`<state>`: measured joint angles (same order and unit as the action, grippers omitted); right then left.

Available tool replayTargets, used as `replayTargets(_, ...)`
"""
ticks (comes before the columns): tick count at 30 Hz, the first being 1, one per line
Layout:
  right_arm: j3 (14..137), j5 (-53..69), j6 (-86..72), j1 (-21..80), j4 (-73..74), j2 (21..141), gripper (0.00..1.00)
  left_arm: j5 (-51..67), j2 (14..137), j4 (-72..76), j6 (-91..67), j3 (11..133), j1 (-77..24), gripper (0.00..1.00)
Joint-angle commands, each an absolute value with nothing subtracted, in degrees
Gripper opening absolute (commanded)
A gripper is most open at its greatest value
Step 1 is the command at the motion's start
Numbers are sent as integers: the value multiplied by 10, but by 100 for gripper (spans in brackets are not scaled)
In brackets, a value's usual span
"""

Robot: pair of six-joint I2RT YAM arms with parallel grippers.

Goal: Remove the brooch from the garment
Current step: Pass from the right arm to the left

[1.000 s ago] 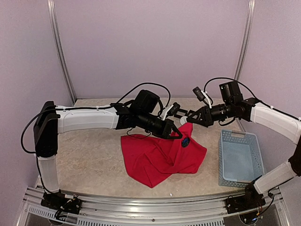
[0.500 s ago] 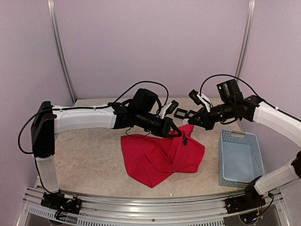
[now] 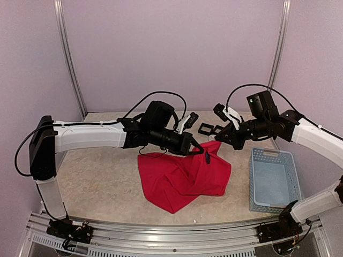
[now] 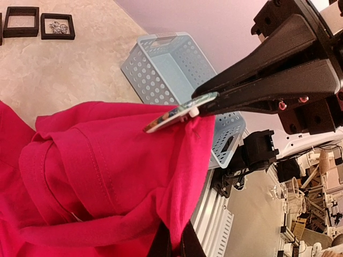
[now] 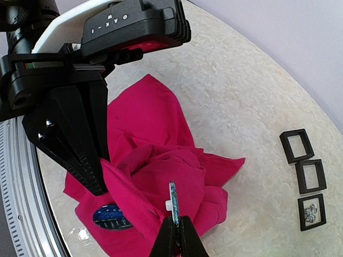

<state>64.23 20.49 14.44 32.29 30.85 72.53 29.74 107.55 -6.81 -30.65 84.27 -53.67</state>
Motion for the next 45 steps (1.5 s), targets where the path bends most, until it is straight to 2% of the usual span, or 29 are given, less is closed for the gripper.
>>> replayTargets(1, 632, 86, 150, 305, 328, 721, 0, 289, 1037, -135, -313, 810, -519, 0)
replayTargets(6, 633, 84, 153, 305, 331, 726, 0, 284, 1033, -141, -314, 807, -517, 0)
replayTargets(10, 634, 140, 121, 305, 317, 725, 0, 286, 1034, -142, -306, 809, -519, 0)
replayTargets(11, 634, 167, 106, 305, 306, 725, 0, 289, 1035, -142, -304, 811, -519, 5)
replayTargets(13, 628, 222, 68, 305, 275, 724, 0, 284, 1033, -138, -299, 812, -520, 36)
replayTargets(15, 619, 273, 32, 305, 230, 723, 0, 261, 1018, -132, -293, 808, -523, 62)
replayTargets(16, 615, 296, 16, 305, 216, 726, 0, 250, 1011, -128, -290, 805, -525, 69)
replayTargets(20, 623, 387, -21, 304, 200, 754, 0, 221, 974, -127, -282, 793, -523, 76)
replayTargets(23, 639, 441, -16, 303, 221, 781, 0, 221, 966, -140, -274, 798, -520, 76)
replayTargets(25, 654, 462, -7, 303, 245, 797, 0, 225, 972, -150, -266, 809, -519, 72)
replayTargets(30, 668, 493, 11, 301, 258, 816, 0, 247, 993, -143, -265, 829, -522, 49)
replayTargets(37, 659, 539, -36, 301, 217, 817, 0, 254, 1011, -137, -273, 833, -524, 47)
replayTargets(45, 663, 565, -44, 301, 212, 828, 0, 273, 1031, -124, -274, 848, -524, 23)
